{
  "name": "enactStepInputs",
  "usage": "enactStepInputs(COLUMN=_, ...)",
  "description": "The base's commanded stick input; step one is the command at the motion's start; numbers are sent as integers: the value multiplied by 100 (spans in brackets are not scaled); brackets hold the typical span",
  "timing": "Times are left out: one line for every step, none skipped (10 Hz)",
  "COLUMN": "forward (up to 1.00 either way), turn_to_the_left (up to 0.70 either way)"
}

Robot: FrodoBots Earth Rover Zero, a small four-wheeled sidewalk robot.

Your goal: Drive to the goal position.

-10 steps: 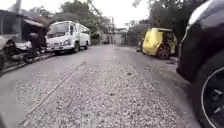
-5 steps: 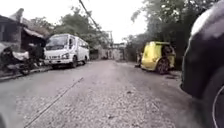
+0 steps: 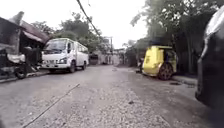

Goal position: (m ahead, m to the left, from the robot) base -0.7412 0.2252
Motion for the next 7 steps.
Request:
enactStepInputs(forward=50, turn_to_the_left=0)
enactStepInputs(forward=50, turn_to_the_left=-20)
enactStepInputs(forward=50, turn_to_the_left=-27)
enactStepInputs(forward=50, turn_to_the_left=-18)
enactStepInputs(forward=50, turn_to_the_left=-5)
enactStepInputs(forward=50, turn_to_the_left=0)
enactStepInputs(forward=50, turn_to_the_left=0)
